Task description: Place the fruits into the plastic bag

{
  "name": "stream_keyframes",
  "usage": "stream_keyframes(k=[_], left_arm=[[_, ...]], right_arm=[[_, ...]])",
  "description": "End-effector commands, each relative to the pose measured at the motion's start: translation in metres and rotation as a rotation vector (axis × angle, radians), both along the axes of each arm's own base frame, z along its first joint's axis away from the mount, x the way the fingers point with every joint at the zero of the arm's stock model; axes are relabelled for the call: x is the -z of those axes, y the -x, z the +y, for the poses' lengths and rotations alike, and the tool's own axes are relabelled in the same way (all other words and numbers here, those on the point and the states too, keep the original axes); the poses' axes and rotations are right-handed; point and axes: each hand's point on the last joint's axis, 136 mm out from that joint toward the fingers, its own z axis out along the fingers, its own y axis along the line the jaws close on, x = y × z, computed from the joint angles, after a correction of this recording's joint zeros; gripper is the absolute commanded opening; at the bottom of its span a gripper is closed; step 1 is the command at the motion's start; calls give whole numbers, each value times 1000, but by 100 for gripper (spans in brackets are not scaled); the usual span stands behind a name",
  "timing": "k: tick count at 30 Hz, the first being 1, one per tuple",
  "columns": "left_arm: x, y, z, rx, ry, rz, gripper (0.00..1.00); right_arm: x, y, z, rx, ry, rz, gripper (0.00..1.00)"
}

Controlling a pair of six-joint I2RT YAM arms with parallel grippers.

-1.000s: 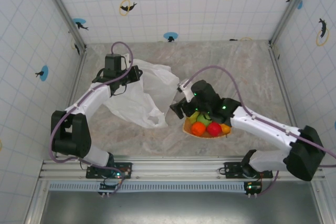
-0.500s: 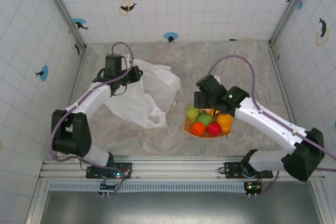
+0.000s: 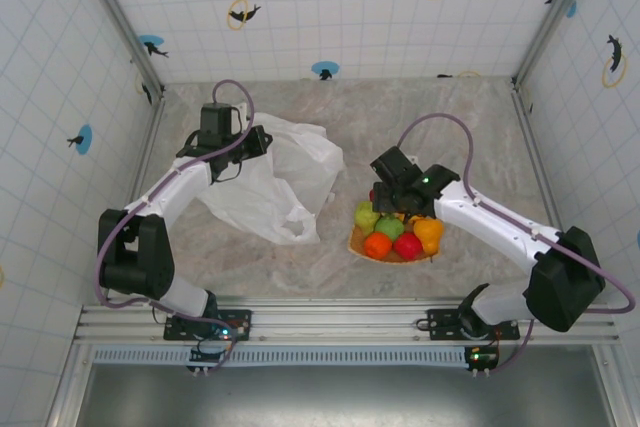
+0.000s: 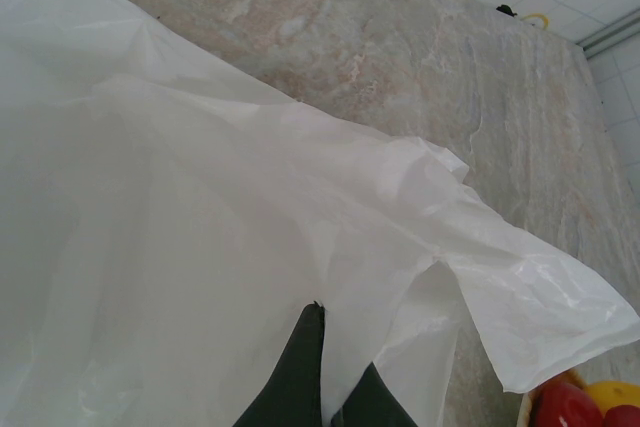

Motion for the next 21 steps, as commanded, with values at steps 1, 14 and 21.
stream_keyframes(k=[1, 14, 21], left_arm=[[-11, -1, -6, 12, 27, -6, 0], [-10, -1, -8, 15, 28, -1, 0], [-10, 0, -10, 20, 25, -2, 0]], right_arm=[[8, 0, 0, 18, -7, 11, 82], [20, 0, 1, 18, -16, 24, 75], [25, -1, -2, 31, -18, 25, 72]])
